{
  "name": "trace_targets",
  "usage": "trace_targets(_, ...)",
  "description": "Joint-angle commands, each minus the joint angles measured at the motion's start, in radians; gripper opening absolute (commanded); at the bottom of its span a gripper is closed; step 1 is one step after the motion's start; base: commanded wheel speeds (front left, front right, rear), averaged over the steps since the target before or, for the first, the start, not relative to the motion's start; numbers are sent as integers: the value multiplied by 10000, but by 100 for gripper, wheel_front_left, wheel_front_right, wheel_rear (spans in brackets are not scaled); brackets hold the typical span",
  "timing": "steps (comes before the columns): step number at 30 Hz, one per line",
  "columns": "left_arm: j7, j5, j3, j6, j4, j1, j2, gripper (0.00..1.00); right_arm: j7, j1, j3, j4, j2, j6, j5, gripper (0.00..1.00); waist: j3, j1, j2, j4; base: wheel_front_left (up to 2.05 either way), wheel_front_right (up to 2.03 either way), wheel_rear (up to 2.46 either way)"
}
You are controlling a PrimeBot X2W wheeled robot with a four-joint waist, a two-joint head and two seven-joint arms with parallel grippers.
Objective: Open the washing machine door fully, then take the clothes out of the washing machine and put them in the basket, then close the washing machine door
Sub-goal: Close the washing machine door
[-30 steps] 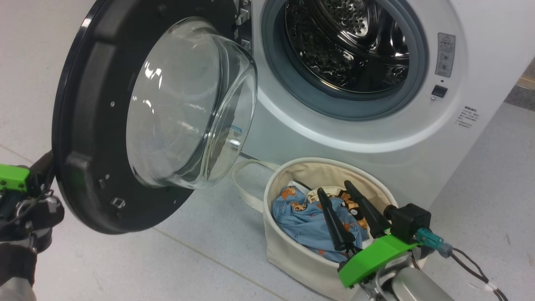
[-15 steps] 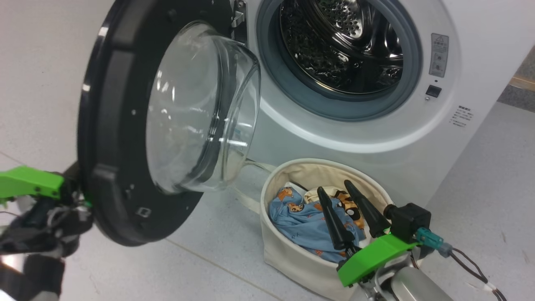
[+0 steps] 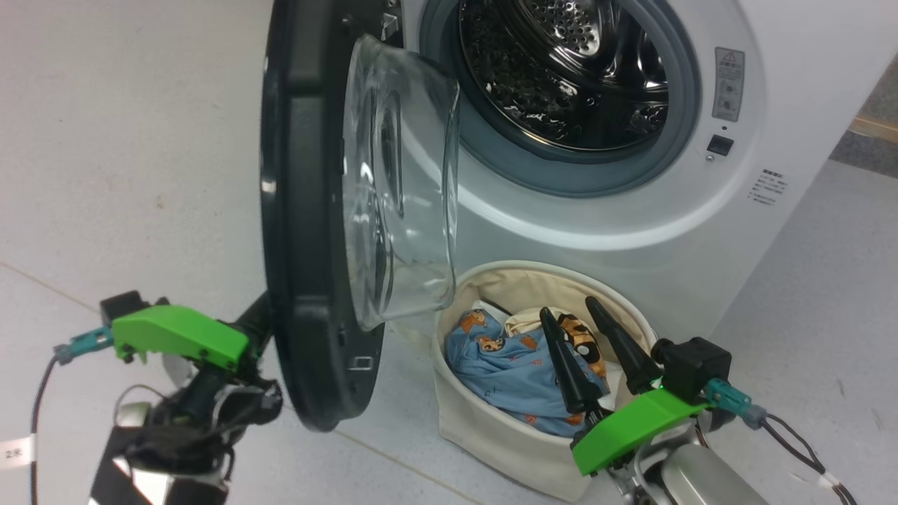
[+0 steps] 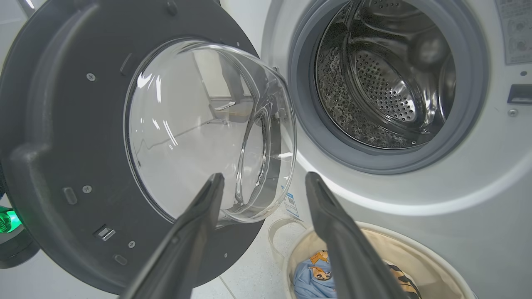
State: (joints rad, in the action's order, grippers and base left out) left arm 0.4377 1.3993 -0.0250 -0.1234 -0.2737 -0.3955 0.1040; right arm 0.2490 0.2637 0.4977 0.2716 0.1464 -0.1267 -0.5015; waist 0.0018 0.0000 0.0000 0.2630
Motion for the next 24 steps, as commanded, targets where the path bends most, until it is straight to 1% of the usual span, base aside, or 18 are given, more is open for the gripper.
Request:
trace_targets(1, -233, -276, 62, 38, 666, -185, 18, 0, 127, 264, 59, -346, 32, -40, 81, 100, 52, 0, 0, -67, 0, 0, 0)
trace_targets(3, -553, -619, -216, 143, 878, -23, -85, 0, 127, 276, 78, -352, 47, -40, 93, 100, 107, 0, 0, -171, 0, 0, 0)
trace_targets(7, -885, -974, -788, 307, 1032, 216, -275, 0, 127, 312, 64, -356, 88, -40, 105, 100, 196, 0, 0, -428, 0, 0, 0)
trace_targets(14, -1133, -807, -1226, 376, 1042, 196, -443, 0, 127, 366, 31, -367, 135, -40, 139, 100, 313, 0, 0, -874, 0, 0, 0)
trace_targets(24, -1445, -346, -1978, 413, 931, -158, -525, 0, 127, 464, 12, -348, 125, -40, 141, 100, 386, 0, 0, -1573, 0, 0, 0)
